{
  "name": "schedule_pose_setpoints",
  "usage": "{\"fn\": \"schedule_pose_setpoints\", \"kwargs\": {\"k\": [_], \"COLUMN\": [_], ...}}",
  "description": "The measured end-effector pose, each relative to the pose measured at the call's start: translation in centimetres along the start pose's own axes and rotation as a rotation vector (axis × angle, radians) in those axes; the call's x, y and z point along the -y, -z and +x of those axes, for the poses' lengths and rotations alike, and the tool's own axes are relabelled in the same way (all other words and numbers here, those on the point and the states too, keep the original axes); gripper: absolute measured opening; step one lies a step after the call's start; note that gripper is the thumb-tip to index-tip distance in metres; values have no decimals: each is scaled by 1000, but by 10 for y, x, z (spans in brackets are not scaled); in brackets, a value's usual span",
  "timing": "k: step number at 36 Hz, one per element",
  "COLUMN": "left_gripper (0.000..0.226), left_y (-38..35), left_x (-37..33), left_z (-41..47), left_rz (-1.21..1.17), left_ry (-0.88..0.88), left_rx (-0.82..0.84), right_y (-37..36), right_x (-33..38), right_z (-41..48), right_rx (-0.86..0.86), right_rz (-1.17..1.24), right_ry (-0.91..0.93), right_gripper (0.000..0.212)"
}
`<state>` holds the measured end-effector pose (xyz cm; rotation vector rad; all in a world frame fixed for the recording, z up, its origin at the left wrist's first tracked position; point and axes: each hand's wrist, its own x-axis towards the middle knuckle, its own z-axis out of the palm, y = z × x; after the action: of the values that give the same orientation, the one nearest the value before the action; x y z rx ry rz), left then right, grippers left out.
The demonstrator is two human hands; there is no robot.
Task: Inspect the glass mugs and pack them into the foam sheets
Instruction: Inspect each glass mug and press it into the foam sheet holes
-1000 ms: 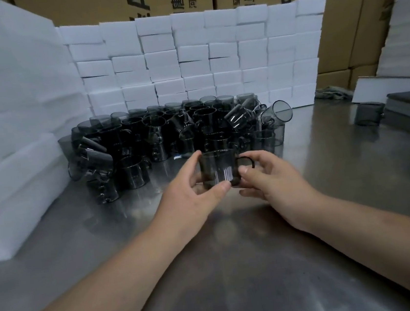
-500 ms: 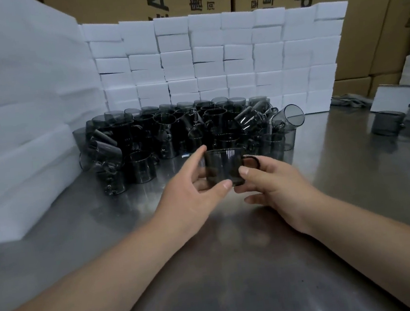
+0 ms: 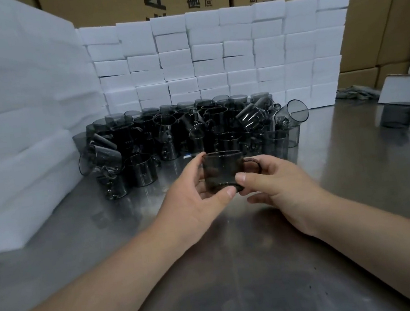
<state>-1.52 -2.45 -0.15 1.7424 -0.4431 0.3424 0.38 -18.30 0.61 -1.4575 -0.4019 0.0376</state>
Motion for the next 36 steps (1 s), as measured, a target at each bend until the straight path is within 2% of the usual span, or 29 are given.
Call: {"fn": "schedule_pose_setpoints", "kwargs": {"k": [4,8,12,17,26,30,33,36], "left_gripper": [44,41,31,15,45,40,40,43], "left_y": [2,3,5,8,2,3,5,4], "left_x": [1,-1,-3,-6,-11,-14,-14,-16], "left_z": [0,3,6,6,1,1,2,2], "left_rz": [39,-119,-248,-358,-597,-696,-757,-731], "left_ry": [1,32,102,206,290,324,355,385], "left_rx": [-14,-118,-185,-106,61,92,107,117], "right_y": [-3,-2,-2,0,-4,-6,-5,-6], "right_x": [1,5,9,6,8,8,8,9], "right_z": [-2,-2,2,4,2,-2,-4,-6], "right_rx": [16,-11,-116,-171,-107,46,102,105], "right_rz": [-18,112,218,134,84,117,55,-5], "right_ry": [19,4,-65,-90,-73,-90,-69,-44], "right_gripper": [20,6,16,21,27,18,37,26]}}
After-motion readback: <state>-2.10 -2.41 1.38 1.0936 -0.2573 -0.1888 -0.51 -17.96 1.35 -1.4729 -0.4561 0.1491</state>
